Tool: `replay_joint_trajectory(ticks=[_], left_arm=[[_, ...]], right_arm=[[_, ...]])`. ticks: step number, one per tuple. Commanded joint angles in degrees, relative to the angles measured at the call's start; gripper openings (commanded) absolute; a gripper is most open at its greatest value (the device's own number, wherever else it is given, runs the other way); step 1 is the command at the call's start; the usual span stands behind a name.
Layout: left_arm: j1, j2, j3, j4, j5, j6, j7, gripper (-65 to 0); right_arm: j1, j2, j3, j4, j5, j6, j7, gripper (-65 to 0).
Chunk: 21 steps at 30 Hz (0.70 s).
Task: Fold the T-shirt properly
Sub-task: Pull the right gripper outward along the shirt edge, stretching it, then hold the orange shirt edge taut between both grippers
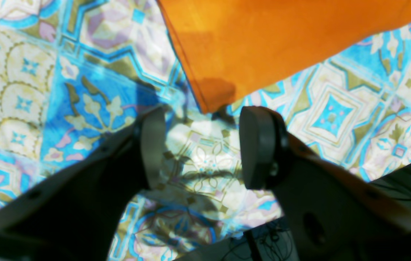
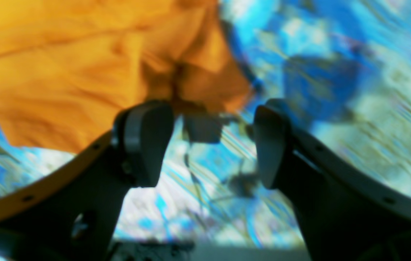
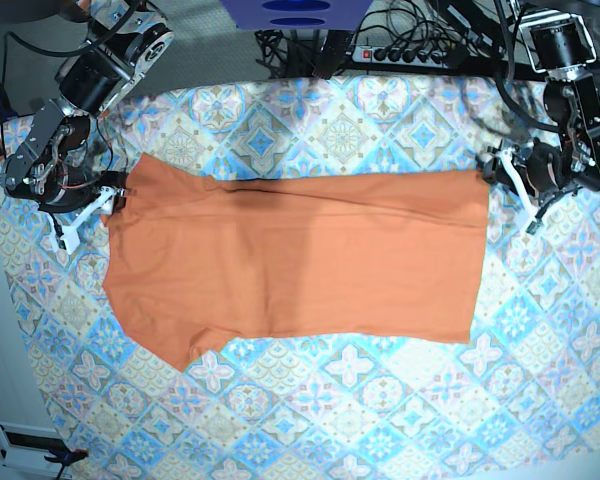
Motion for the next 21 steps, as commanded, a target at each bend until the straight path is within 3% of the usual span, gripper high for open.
replay_joint_trajectory(ticks=[1,15,21], left_arm=[[-0.52,-0.94,-0.29,0.71,-0.49,-0.1,-0.57,-31.7],[-1.49,-0.94,-0.29,0.63,-0.23,-0.1,-0.66,-31.7],[-5.01,-0.94,-0.11,-5.88,-0.23,-0.1,-0.57,-31.7]], right_arm=[[0.65,1.01,0.05,0.46,0.55,0.14,0.6,-26.8],[0.82,1.19,-2.41,0.11,0.46,0.14,1.83,-26.8],[1.35,1.19,-2.77,0.02,0.28,0.14,3.85,-26.8]])
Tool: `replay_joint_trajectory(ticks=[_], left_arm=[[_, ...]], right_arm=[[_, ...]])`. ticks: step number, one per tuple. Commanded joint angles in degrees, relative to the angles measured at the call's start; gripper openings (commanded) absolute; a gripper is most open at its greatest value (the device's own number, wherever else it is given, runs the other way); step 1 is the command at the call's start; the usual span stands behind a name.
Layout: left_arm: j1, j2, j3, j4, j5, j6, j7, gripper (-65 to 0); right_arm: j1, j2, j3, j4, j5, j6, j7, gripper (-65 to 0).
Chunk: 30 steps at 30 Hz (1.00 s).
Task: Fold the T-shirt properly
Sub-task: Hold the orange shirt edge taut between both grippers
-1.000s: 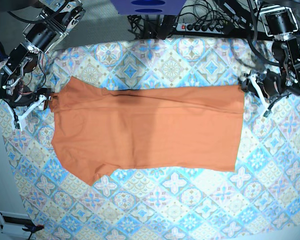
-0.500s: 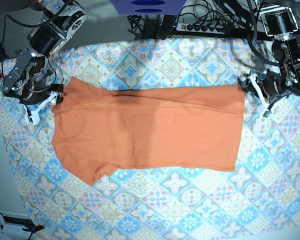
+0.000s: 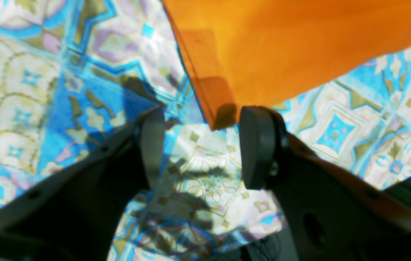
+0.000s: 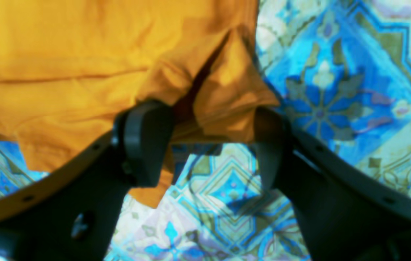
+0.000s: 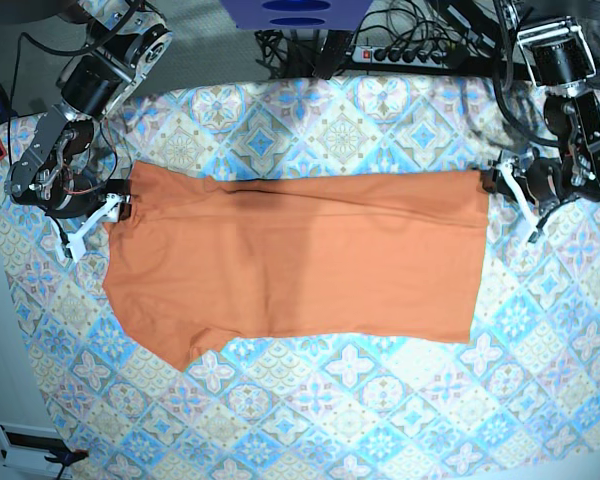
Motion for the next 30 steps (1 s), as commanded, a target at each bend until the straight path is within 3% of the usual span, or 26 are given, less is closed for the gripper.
replay_joint_trajectory(ticks=[1,7,13,17,22,30], left_arm=[[-0.64,-0.94,-0.26,0.08,-0.76,-0.08,-0.42,-31.7],[-0.72,-1.03,5.19,-1.41,-1.02,-0.08,-0.42,-31.7],[-0.46,-0.77,5.45,-1.5,-1.02,-0.08,-0.42,-31.7],[-0.9,-0.85,5.45,-4.93,-0.76,-0.08,-0.77,-31.7],[-0.99,-0.94,5.54,-11.26,-0.76,-0.08,-5.78,-31.7],[-1.87,-0.85,6.86,-12.22,-1.11,-0.08,-5.69,-31.7]], right_arm=[[0.91,0.95,0.01,0.79,0.48,0.14,0.64,-26.8],[0.83,1.56,0.01,0.79,-1.54,0.14,0.64,-26.8],[0.83,1.47,0.01,0.96,-6.73,0.14,2.22,-26.8],[0.83,1.47,0.01,0.87,-6.73,0.14,2.66,-26.8],[0.83,1.47,0.01,0.79,-6.82,0.14,2.75,-26.8],[2.14,1.47,-0.25,-5.28,-6.82,0.14,6.53,-26.7]])
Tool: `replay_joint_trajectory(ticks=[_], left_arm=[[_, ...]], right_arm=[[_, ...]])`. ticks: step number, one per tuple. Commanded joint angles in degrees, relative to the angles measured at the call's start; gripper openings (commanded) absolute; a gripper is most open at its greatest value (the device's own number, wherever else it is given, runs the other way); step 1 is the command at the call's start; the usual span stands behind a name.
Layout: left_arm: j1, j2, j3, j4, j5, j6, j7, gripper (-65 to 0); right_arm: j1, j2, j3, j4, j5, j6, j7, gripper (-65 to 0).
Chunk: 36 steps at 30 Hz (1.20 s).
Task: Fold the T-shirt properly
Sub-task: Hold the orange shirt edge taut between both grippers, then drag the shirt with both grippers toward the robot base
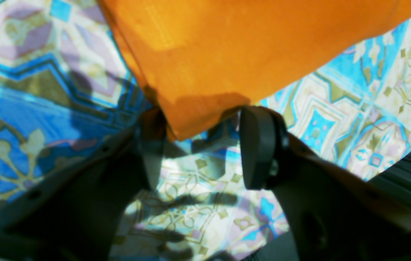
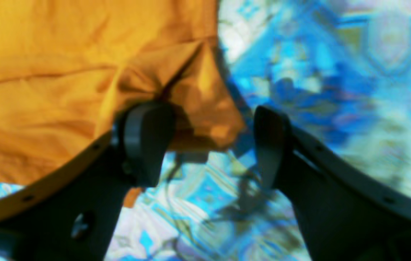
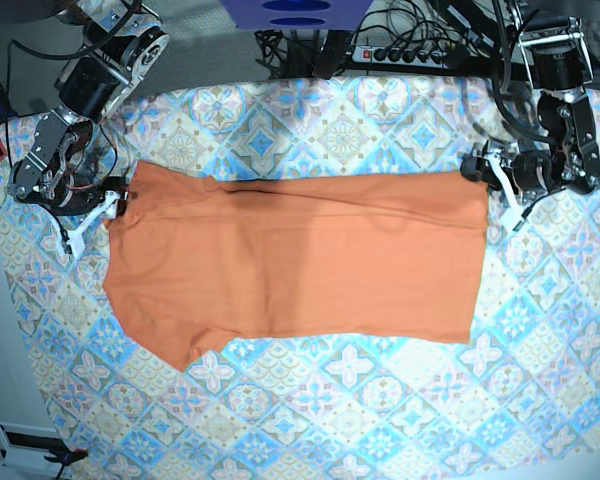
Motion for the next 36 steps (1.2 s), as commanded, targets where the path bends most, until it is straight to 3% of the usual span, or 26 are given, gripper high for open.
replay_joint_trajectory(ticks=[1,4,11,15,19,21,22,33,36], left_arm=[[-0.95,0.15,2.32,-0.31,1.73,0.75,-0.05,-31.7],[-1.39,0.15,5.92,-0.31,1.73,0.75,-0.05,-31.7],[-1.13,0.15,6.19,-0.31,1.65,0.75,-0.05,-32.1],[-1.13,0.15,6.28,-0.31,1.65,0.75,-0.05,-33.5],[-1.13,0.15,6.45,-0.31,1.91,0.75,-0.14,-51.3],[-1.13,0.15,6.45,-0.31,1.91,0.75,-0.14,-63.5],[-1.13,0.15,6.54,-0.31,1.91,0.75,-0.14,-65.0],[0.37,0.24,6.54,-0.05,1.65,0.75,-0.14,-65.0],[2.57,0.24,6.54,0.74,1.56,0.75,-0.4,-65.0]], right_arm=[[1.84,0.58,-0.54,-1.4,0.64,0.14,0.96,-26.8],[2.55,0.58,-2.83,-6.15,0.64,0.14,3.59,-26.8],[2.11,0.58,-3.88,-6.5,0.81,0.14,4.21,-27.7],[2.02,0.58,-3.88,-6.5,0.64,0.14,4.12,-41.2],[1.67,0.58,-3.88,-6.5,0.55,0.14,3.68,-56.4],[1.14,0.58,-3.88,-6.41,0.55,0.14,2.36,-60.9],[1.14,0.58,-3.88,-6.41,0.46,0.14,1.83,-62.1],[-4.22,0.93,-3.53,0.97,0.46,0.14,1.22,-64.8],[-7.04,0.93,-3.88,4.49,0.46,-4.21,1.22,-64.8]])
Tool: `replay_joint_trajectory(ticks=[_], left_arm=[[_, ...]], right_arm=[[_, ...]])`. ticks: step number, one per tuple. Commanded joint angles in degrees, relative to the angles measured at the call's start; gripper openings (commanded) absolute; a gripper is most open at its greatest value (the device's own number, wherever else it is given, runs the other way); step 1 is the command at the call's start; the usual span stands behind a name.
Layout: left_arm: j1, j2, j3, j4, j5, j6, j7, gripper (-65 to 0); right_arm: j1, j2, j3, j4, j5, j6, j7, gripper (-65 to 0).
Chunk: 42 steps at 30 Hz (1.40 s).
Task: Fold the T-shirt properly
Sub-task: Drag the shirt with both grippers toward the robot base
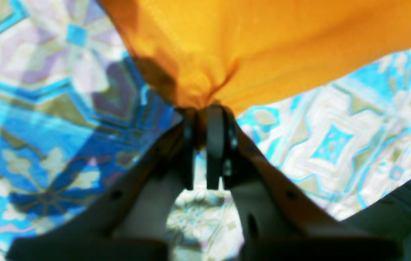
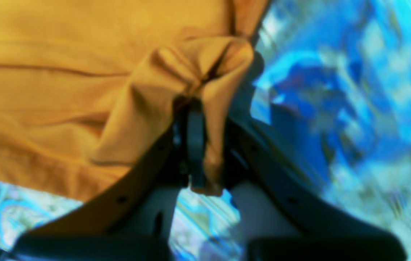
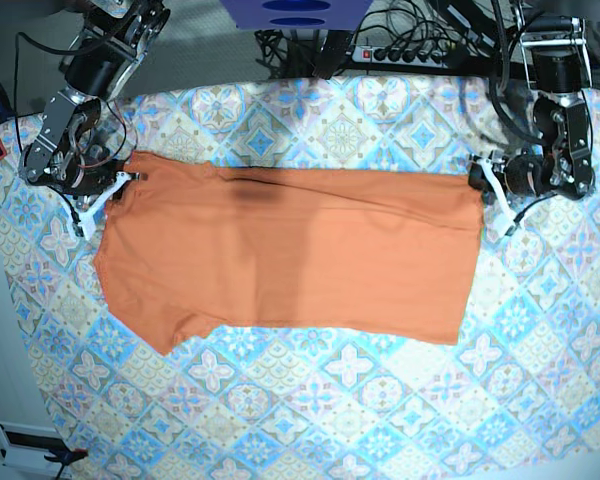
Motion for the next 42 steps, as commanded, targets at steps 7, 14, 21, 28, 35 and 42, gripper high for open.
replay_joint_trajectory(ticks=[7,14,21,28,35,42], left_arm=[[8.86,1.11,0.42,11.72,0.29,-1.15,4.47,-65.0],[13.52,1.11,0.42,12.95,0.2,-1.15,4.03,-65.0],[19.67,1.11,0.42,16.11,0.2,-1.15,1.92,-65.0],[27.5,1.02,-4.86,24.55,0.2,-1.15,1.57,-65.0],[27.58,0.94,-6.97,23.67,0.64,-1.15,1.48,-65.0],[25.65,0.94,-7.85,22.26,1.96,-1.15,1.75,-65.0]], right_arm=[[-3.78,0.55,0.14,6.33,-1.66,-0.36,-3.36,-64.8],[-7.03,0.47,0.14,7.48,-1.57,-0.36,-3.45,-64.8],[-11.16,0.47,0.32,7.65,-1.57,-0.36,-3.45,-64.8],[-13.89,0.91,2.6,8.79,-1.66,-0.36,-3.45,-64.8],[-14.68,0.82,2.87,9.94,-1.66,-0.36,-5.21,-64.8],[-14.68,0.82,2.87,9.94,-1.66,-0.36,-5.12,-64.3]])
